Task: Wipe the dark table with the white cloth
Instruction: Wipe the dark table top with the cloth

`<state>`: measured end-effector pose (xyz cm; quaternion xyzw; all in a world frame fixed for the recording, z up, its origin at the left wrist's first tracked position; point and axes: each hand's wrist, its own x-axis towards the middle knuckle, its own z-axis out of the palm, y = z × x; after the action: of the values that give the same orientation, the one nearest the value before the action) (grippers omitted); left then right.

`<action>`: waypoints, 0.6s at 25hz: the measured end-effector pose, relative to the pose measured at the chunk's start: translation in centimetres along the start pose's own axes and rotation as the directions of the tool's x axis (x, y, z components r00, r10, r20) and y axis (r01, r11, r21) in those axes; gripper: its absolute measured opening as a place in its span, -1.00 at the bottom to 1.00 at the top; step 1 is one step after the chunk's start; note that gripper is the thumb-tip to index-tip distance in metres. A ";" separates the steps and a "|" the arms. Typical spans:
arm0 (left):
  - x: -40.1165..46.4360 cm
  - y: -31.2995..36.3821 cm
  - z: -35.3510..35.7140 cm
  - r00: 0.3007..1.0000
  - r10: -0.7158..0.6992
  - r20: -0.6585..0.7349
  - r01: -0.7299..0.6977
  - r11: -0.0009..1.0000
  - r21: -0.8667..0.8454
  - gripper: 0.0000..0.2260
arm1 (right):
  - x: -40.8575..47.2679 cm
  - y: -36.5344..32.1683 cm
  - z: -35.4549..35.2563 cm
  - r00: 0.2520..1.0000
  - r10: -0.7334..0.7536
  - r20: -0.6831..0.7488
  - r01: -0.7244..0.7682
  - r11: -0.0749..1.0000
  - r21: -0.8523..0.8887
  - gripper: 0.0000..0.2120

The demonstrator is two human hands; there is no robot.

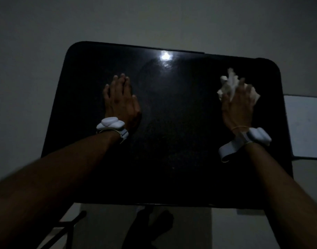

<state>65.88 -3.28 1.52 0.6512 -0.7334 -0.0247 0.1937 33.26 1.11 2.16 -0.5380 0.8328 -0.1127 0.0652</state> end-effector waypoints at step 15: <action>0.1 -0.7 0.5 0.997 0.001 -0.078 -0.003 1.000 -0.031 -0.57 | -11.1 -16.9 3.7 0.820 -0.555 0.144 0.520 0.826 0.219 -0.45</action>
<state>66.43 -3.61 0.88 0.6479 -0.7254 -0.0106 0.2322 53.55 4.15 2.83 -0.7525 0.6229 -0.1419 0.1602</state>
